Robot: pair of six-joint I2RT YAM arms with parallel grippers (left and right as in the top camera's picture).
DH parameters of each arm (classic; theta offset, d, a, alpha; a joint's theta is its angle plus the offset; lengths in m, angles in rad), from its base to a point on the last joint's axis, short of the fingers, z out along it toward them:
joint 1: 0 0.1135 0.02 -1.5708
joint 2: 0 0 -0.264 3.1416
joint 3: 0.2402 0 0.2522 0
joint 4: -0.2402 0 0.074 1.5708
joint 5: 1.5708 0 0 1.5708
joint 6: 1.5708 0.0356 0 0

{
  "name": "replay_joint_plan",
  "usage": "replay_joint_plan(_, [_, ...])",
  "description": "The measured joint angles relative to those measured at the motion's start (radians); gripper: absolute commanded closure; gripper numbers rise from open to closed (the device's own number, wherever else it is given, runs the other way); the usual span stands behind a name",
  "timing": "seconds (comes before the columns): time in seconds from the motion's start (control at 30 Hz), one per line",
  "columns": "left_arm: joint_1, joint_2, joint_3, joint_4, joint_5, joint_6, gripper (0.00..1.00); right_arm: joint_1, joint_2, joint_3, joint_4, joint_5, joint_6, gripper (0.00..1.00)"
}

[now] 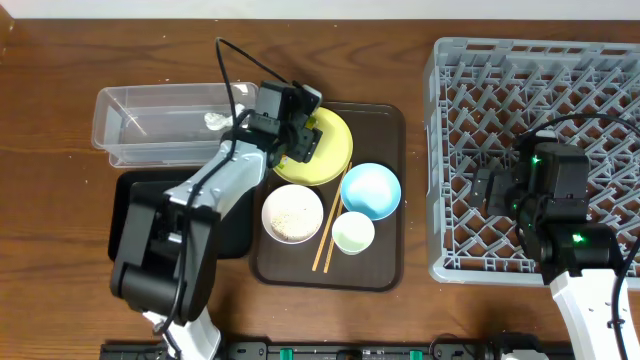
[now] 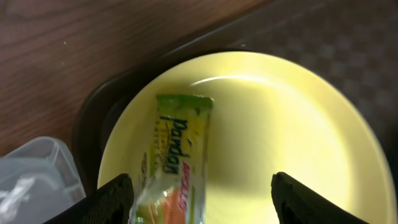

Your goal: Sort waste into correct bins and load items into the dishwasher rack

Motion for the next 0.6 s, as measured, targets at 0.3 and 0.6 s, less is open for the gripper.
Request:
replay_joint_plan(0.3, [0.000, 0.072, 0.000, 0.035, -0.064, 0.011, 0.27, 0.000, 0.000, 0.000, -0.001, 0.000, 0.000, 0.01])
replay_joint_plan(0.6, [0.000, 0.097, 0.000, 0.008, -0.072, 0.002, 0.46, 0.000, 0.000, 0.000, -0.001, 0.000, 0.000, 0.01])
